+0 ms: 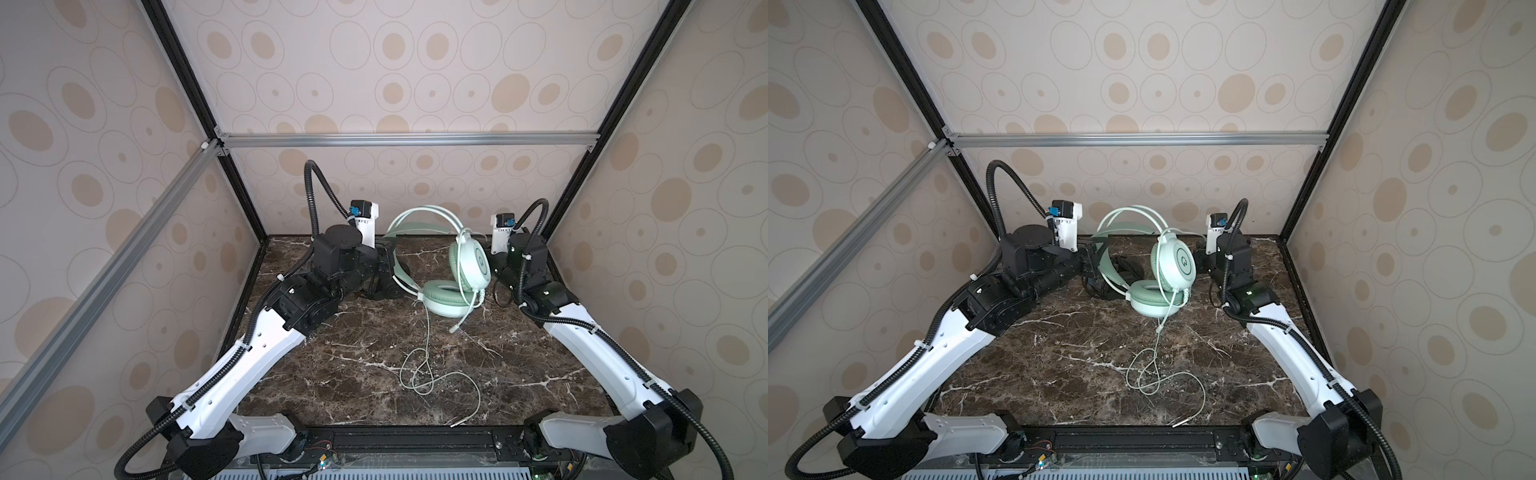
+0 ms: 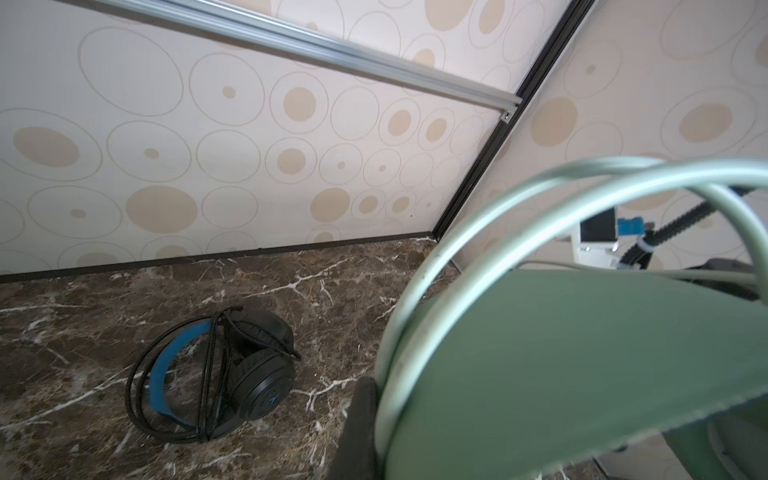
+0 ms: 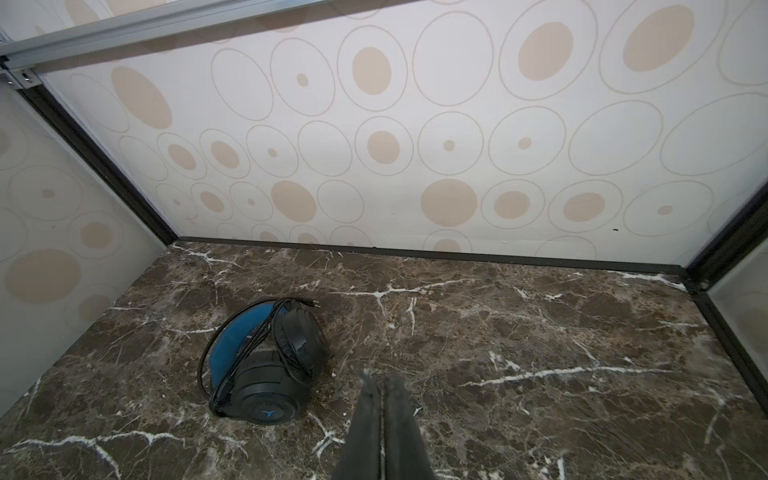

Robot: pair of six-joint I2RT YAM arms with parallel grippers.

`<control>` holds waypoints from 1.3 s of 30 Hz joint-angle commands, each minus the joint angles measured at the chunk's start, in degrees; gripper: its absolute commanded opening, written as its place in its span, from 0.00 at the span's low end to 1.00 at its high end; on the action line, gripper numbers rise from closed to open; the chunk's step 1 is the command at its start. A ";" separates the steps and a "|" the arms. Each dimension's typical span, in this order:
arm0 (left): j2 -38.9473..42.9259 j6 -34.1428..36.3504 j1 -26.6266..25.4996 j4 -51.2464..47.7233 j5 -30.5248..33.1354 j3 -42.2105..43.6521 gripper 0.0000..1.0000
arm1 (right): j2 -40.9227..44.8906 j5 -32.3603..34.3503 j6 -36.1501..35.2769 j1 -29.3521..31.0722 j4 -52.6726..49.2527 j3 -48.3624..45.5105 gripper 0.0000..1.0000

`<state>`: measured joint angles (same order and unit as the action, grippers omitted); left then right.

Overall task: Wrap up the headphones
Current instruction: 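Raise the green headphones high with the left gripper while the right gripper moves under them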

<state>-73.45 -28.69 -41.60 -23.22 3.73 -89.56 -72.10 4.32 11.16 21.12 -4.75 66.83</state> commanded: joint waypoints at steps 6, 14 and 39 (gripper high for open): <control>-4.53 -9.48 0.47 10.90 -2.57 -10.16 0.00 | -2.93 -11.83 1.57 1.58 14.81 -0.50 0.21; -6.27 -12.12 0.54 14.14 -3.46 -12.31 0.00 | -8.58 -22.68 8.17 1.56 27.23 -0.05 0.47; -7.55 -19.74 4.11 22.86 2.34 -12.49 0.00 | -16.77 -23.57 14.49 4.75 31.95 -7.04 0.23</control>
<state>-81.78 -43.27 -38.50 -8.82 4.12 -99.48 -88.29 -19.46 24.88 25.19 26.44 61.10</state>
